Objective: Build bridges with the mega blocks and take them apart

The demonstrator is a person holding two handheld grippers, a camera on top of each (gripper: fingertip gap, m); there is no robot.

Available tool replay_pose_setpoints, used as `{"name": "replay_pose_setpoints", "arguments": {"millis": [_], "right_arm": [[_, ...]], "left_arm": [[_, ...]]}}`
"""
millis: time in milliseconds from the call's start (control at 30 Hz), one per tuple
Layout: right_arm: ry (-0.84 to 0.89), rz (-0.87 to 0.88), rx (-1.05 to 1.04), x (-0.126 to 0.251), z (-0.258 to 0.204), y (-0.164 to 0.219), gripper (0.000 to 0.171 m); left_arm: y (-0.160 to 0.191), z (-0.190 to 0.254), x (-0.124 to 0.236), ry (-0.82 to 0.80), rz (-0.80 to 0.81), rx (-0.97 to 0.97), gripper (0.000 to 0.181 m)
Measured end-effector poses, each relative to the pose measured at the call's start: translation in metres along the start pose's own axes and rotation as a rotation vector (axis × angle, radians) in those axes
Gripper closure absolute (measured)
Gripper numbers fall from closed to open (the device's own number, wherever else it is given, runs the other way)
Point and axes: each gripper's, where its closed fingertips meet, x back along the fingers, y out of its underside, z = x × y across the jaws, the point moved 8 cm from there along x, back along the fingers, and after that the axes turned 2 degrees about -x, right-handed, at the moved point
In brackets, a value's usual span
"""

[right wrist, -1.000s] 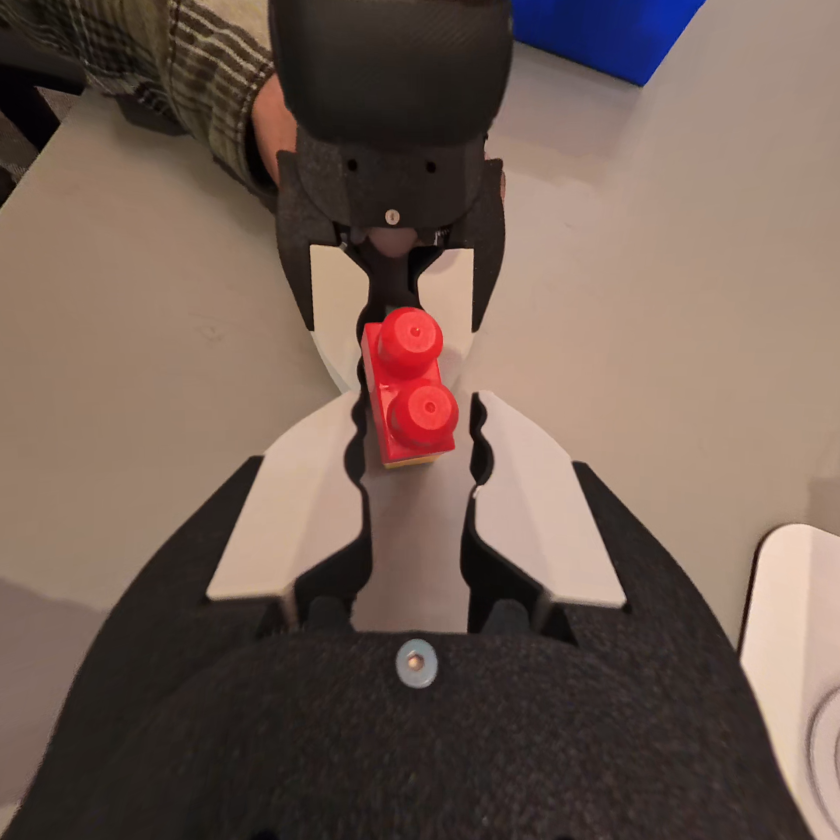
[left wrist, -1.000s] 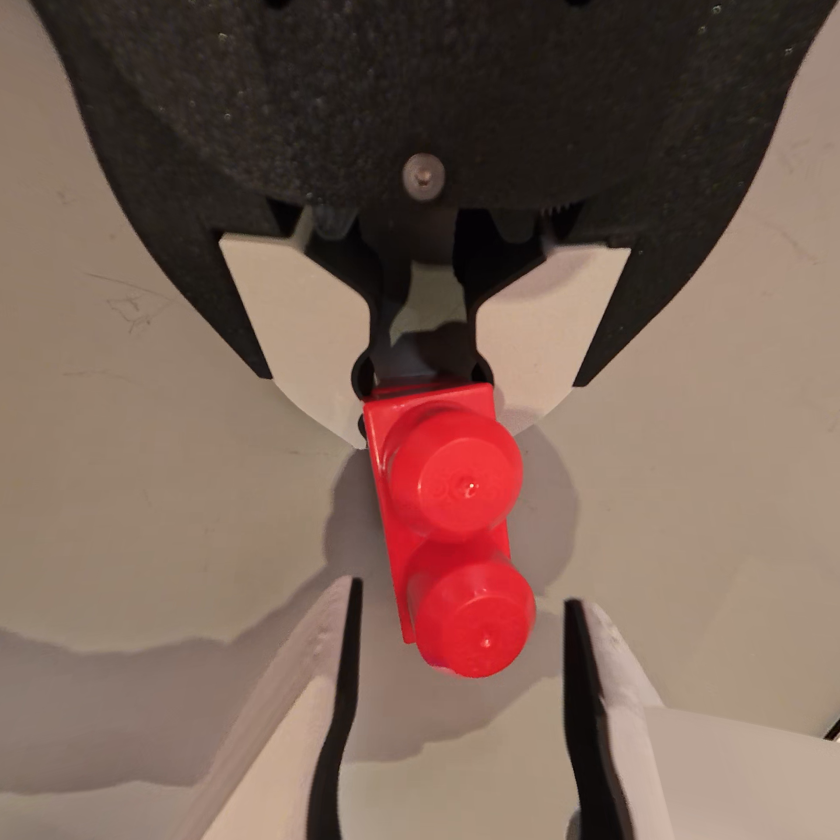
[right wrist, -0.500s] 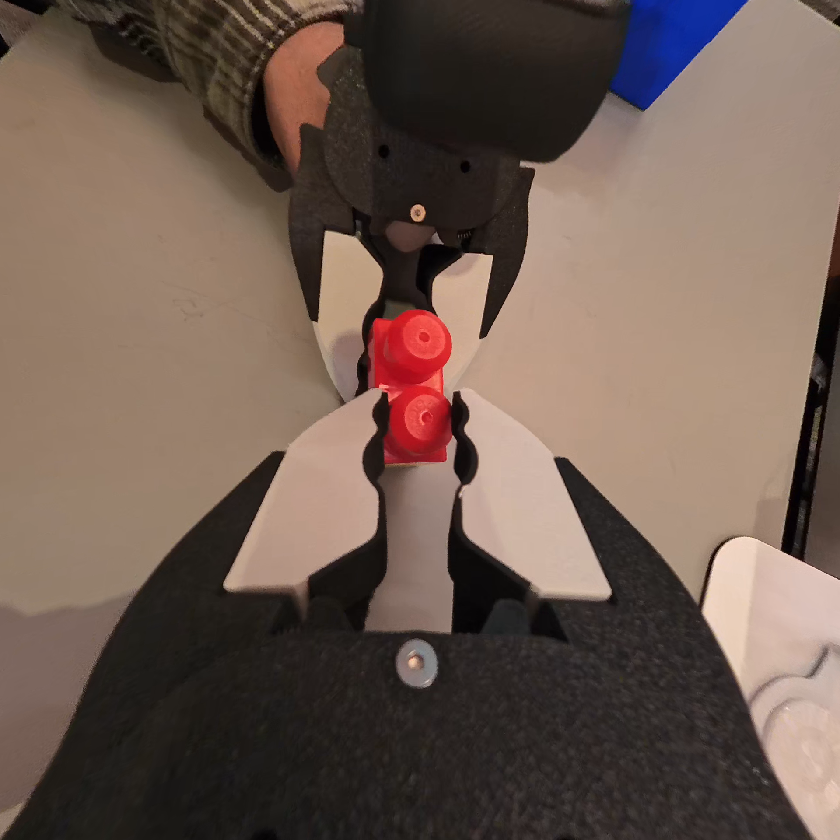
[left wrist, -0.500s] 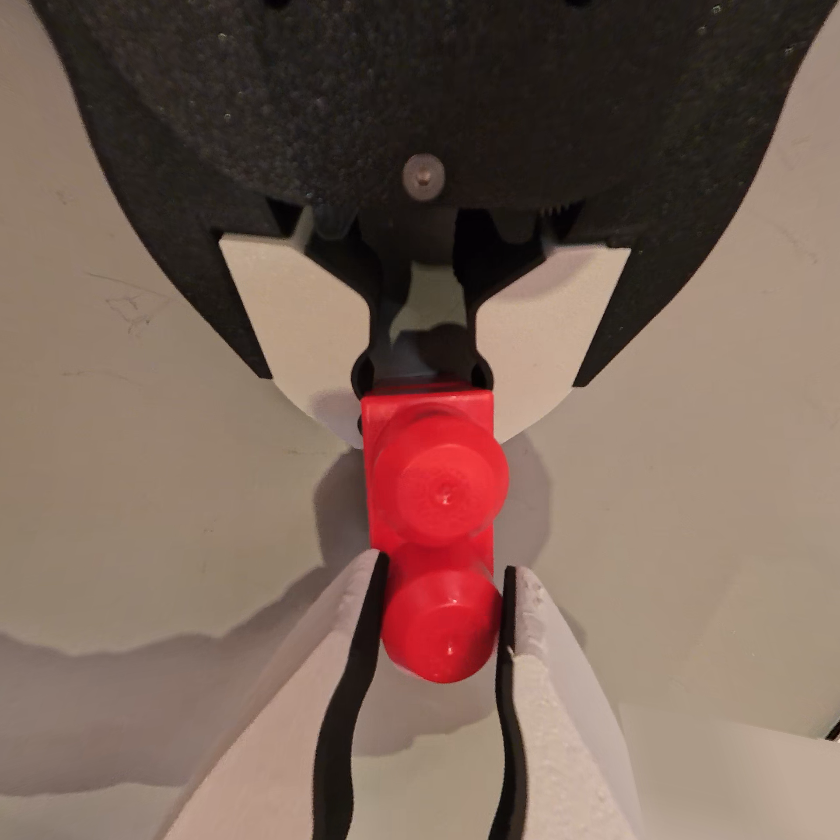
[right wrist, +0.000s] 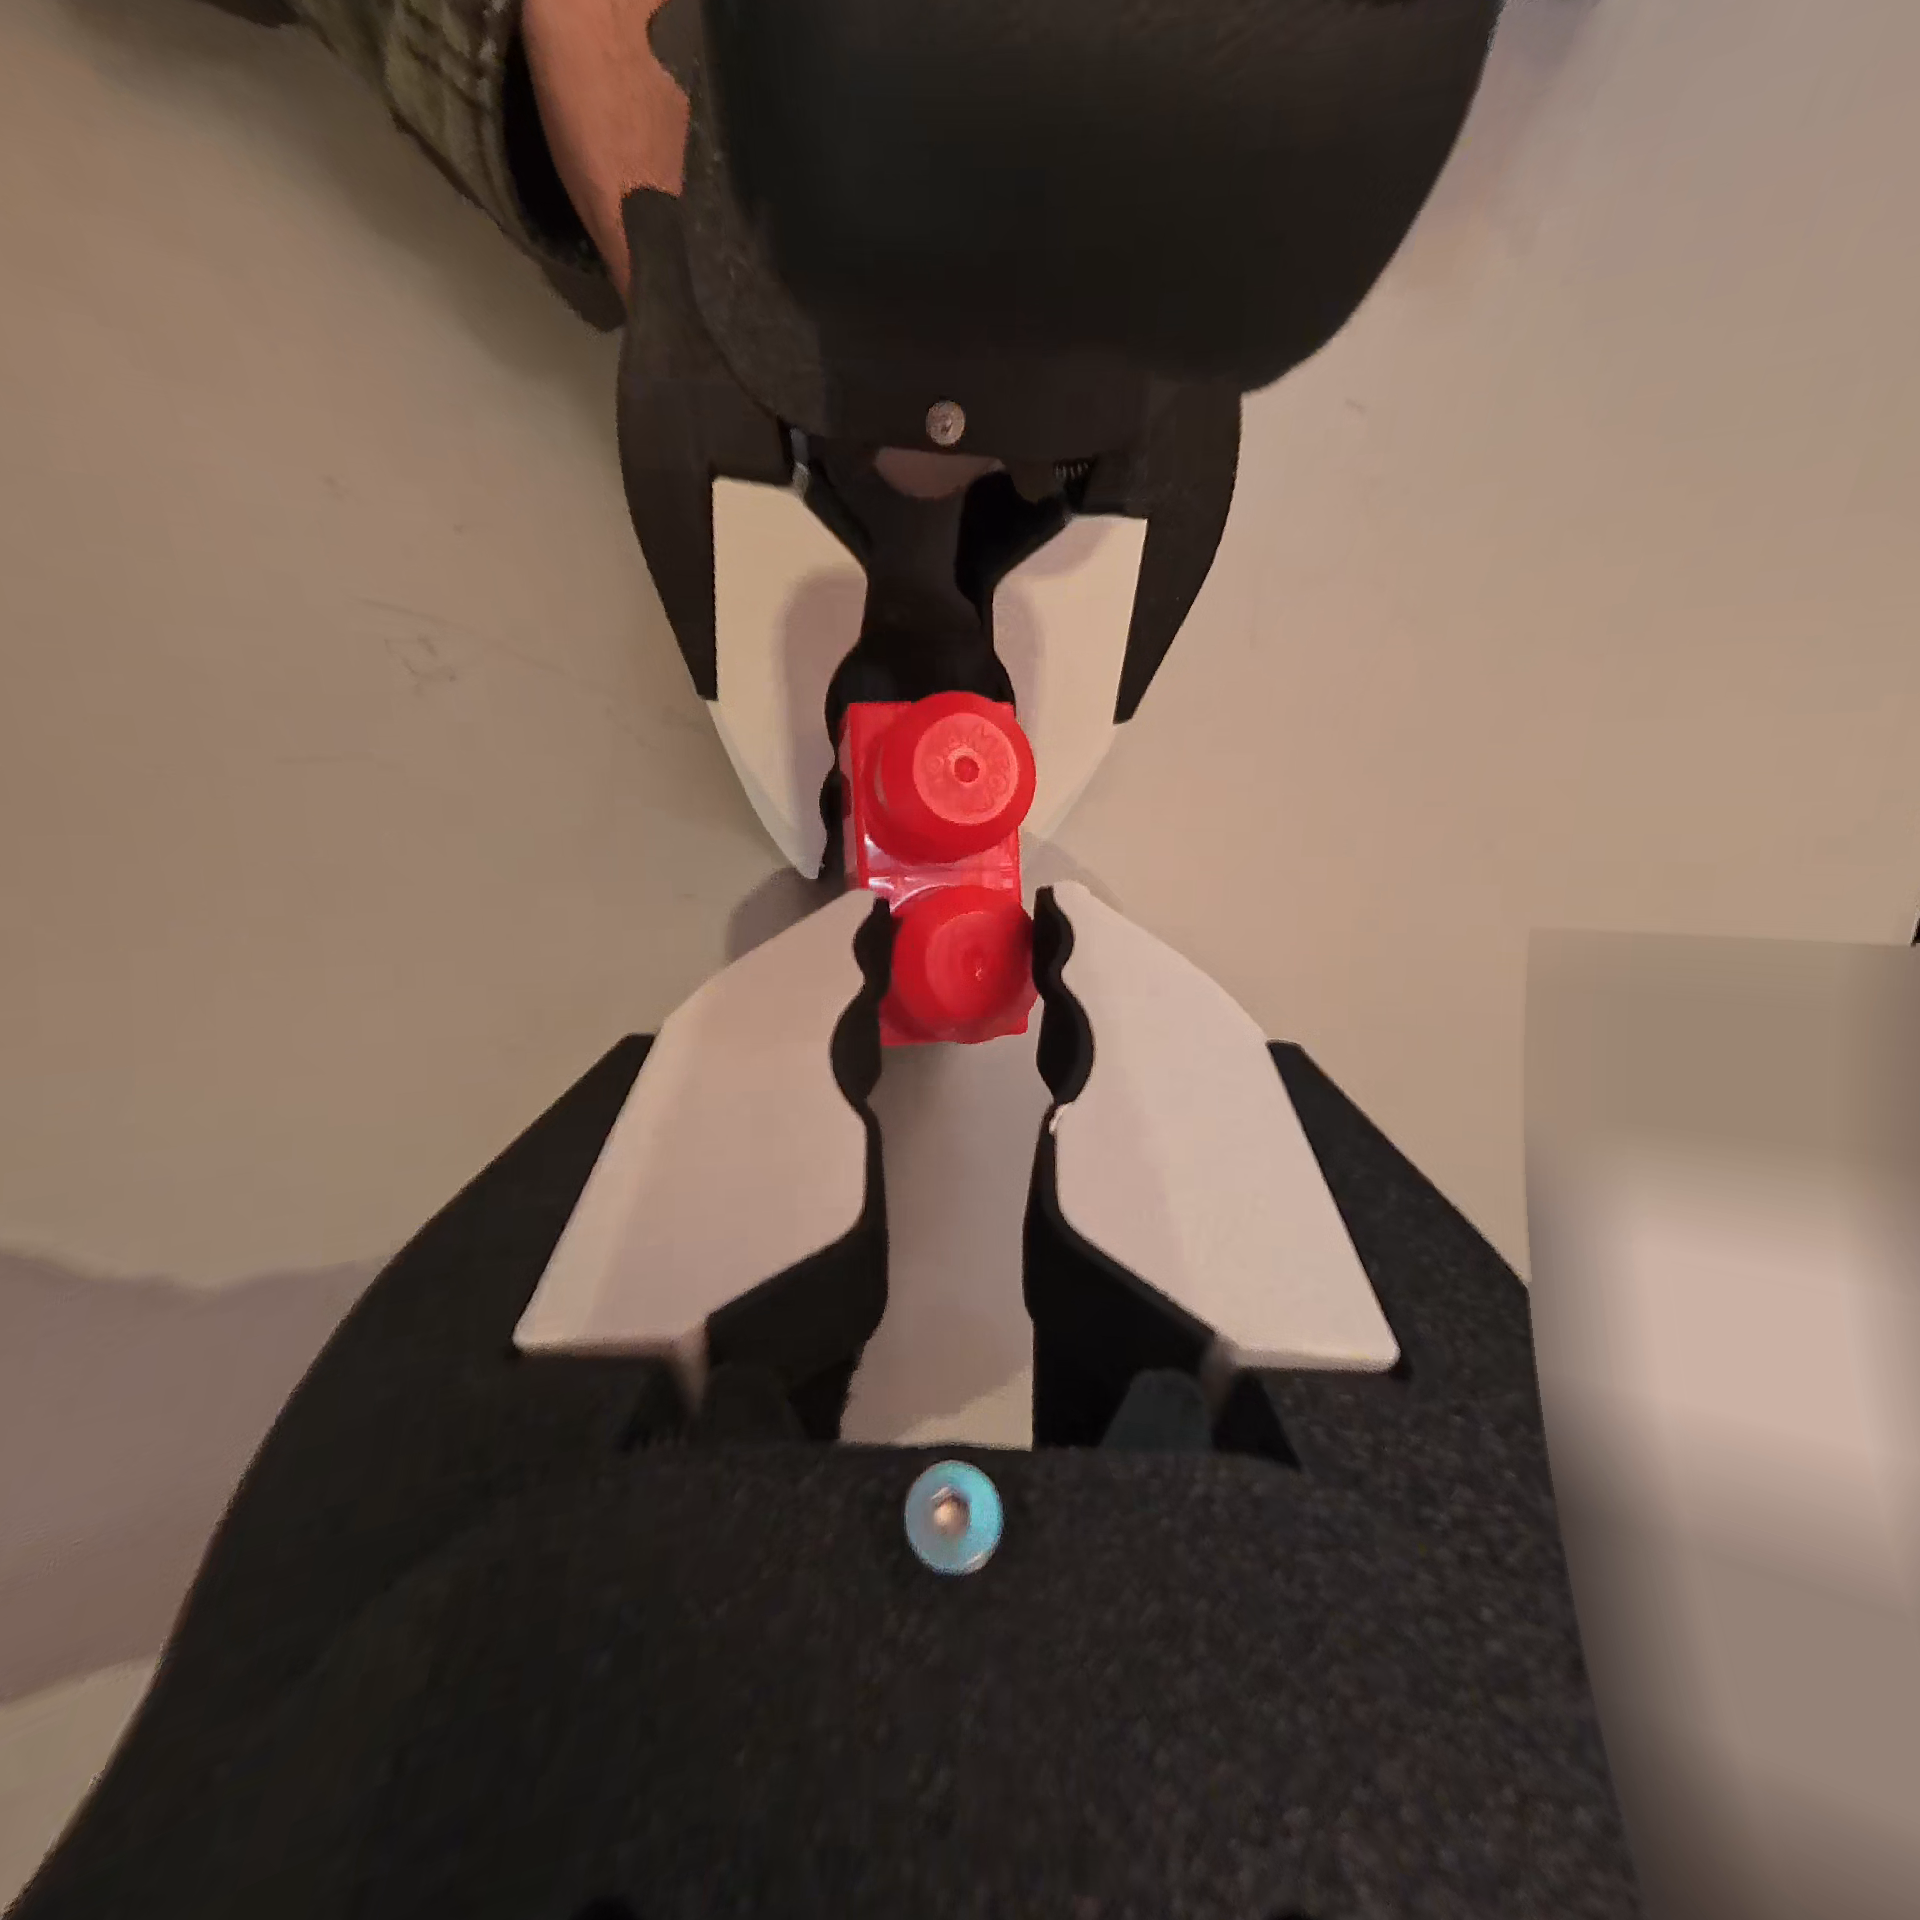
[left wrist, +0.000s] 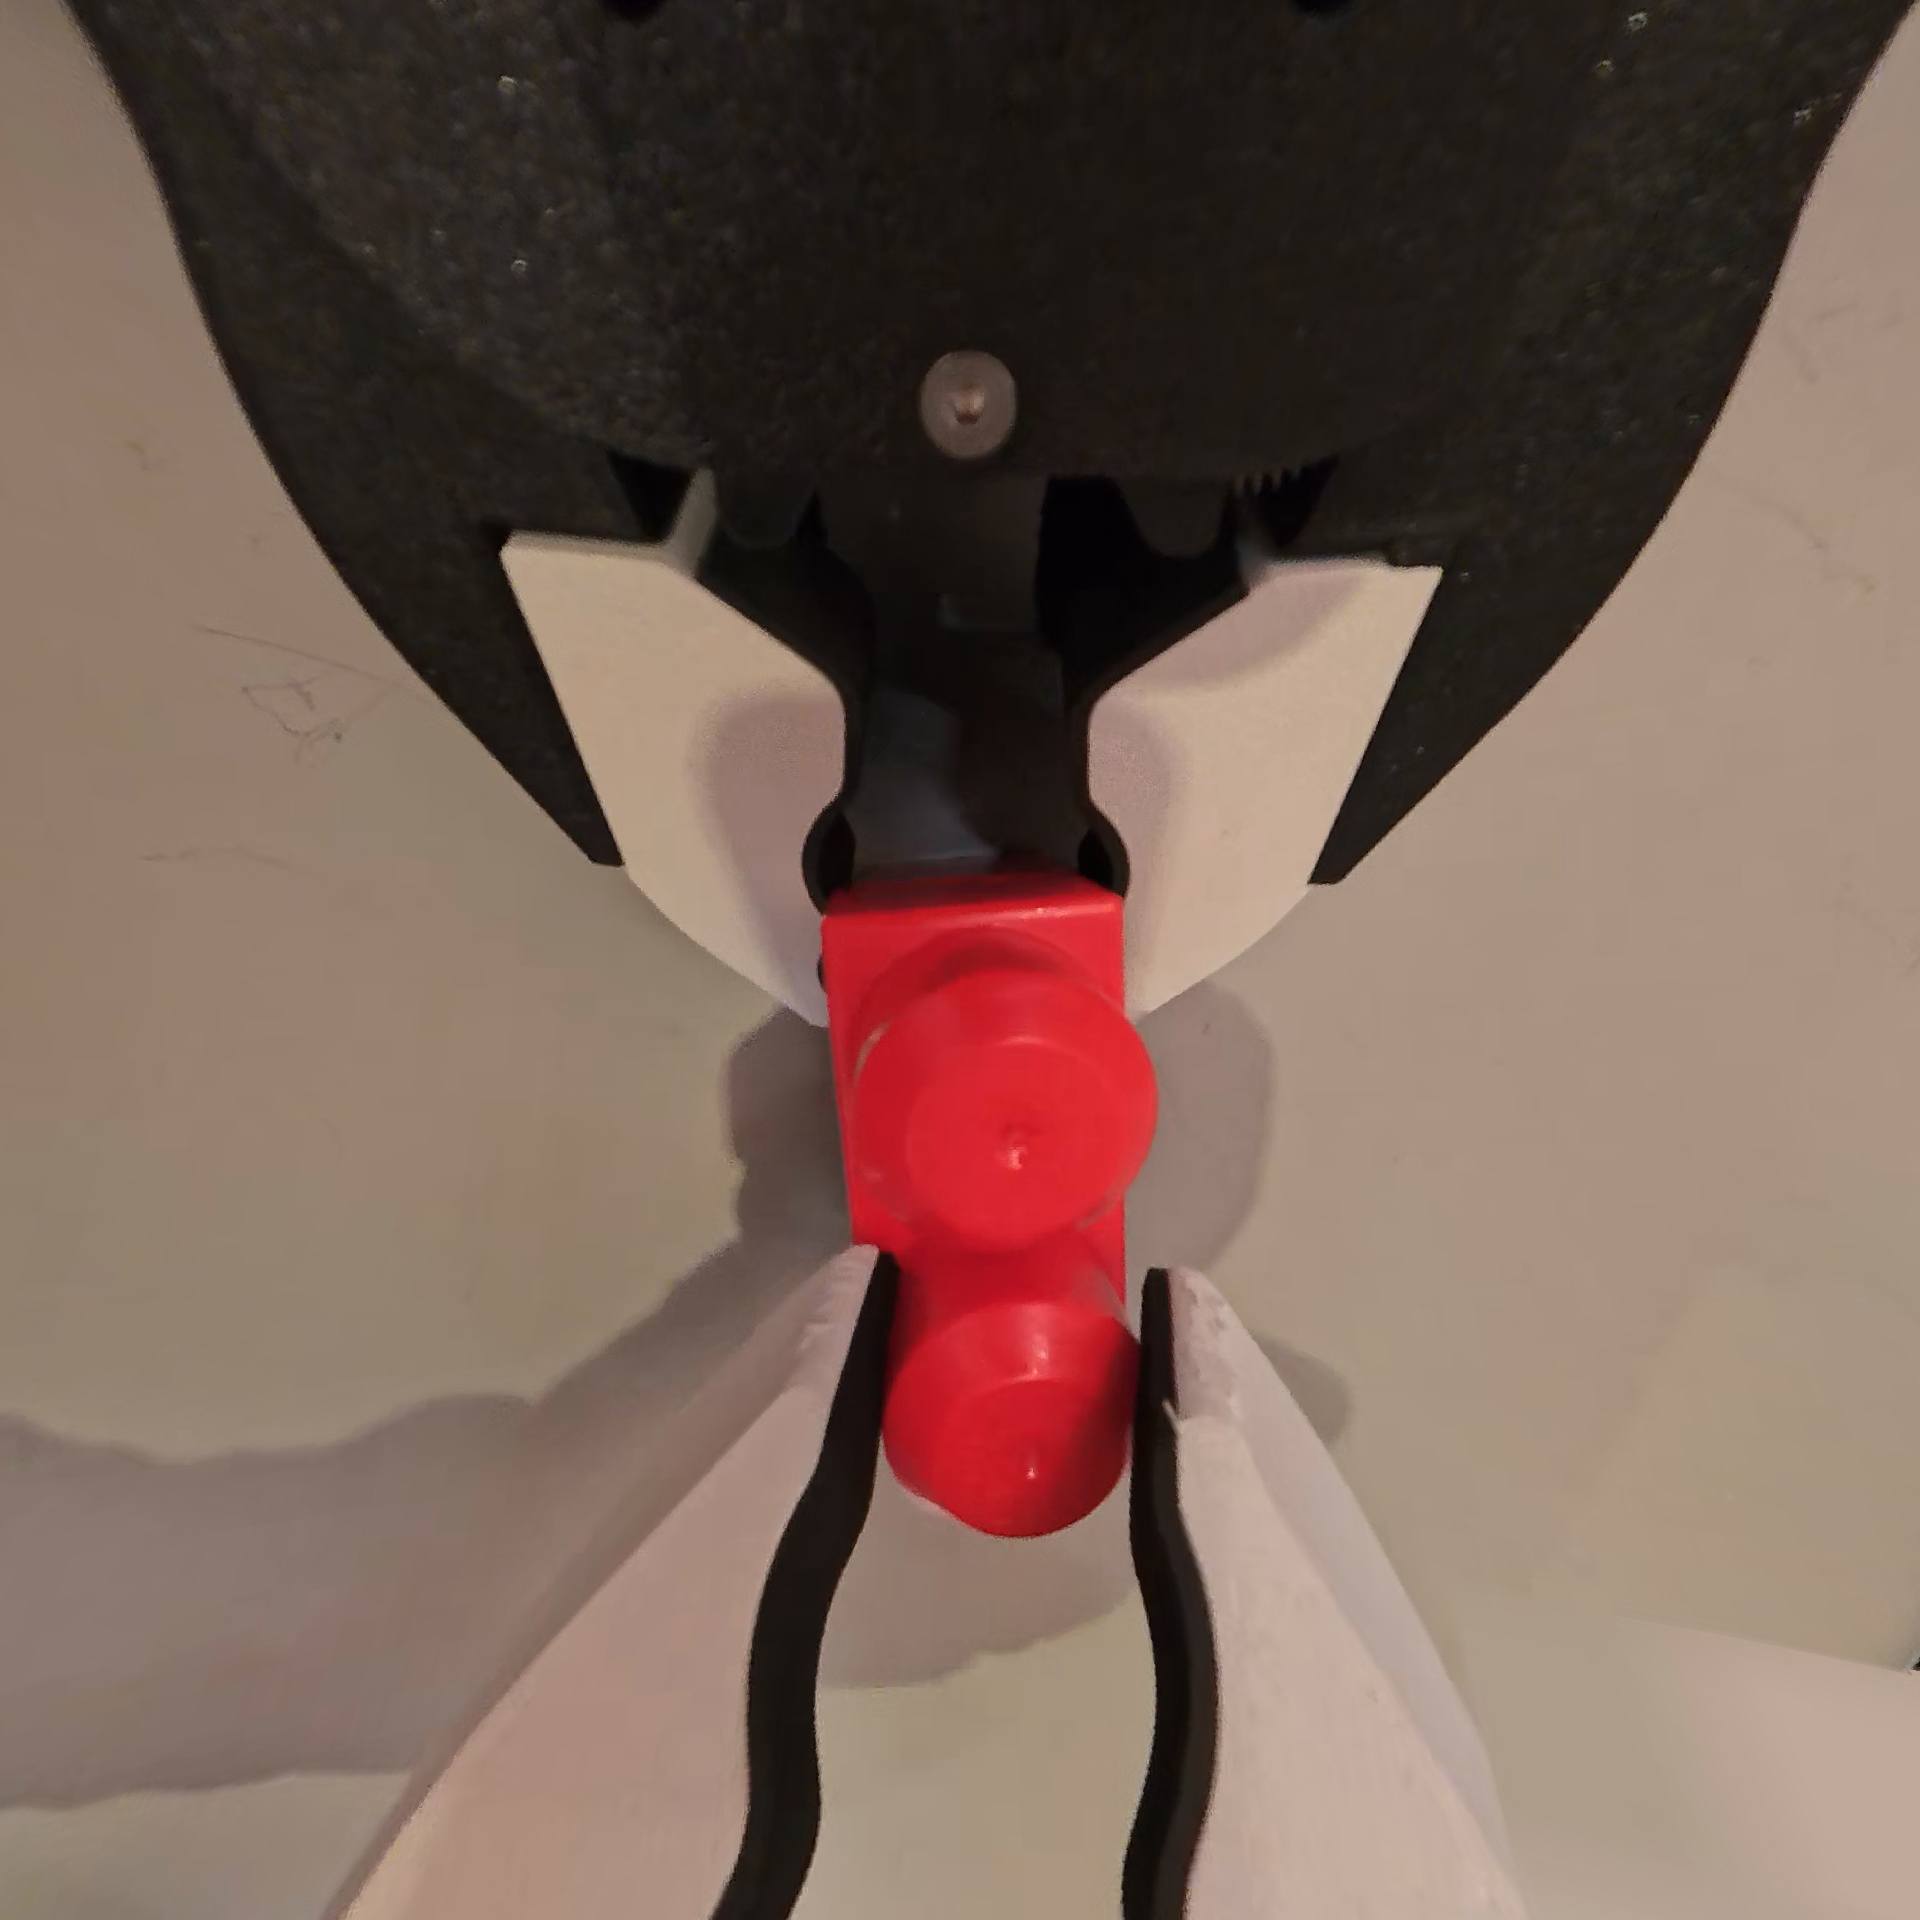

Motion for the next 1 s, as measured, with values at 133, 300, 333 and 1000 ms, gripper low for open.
{"name": "replay_pose_setpoints", "arguments": {"millis": [133, 300, 333, 1000], "right_arm": [[-0.025, -0.044, -0.028, -0.001, 0.001, -0.003, 0.145], [-0.028, -0.064, -0.035, -0.003, 0.0, -0.005, 0.145], [-0.032, -0.07, -0.037, -0.003, 0.0, -0.005, 0.145], [-0.072, -0.035, -0.039, -0.011, 0.0, -0.01, 0.151]], "left_arm": [[0.0, 0.0, 0.0, 0.0, -0.001, -0.003, 0.14], [0.0, 0.0, 0.0, 0.001, -0.002, -0.008, 0.14], [0.0, 0.0, 0.0, 0.001, -0.002, -0.008, 0.14], [0.0, 0.0, 0.0, 0.002, -0.002, 0.0, 0.139]]}}
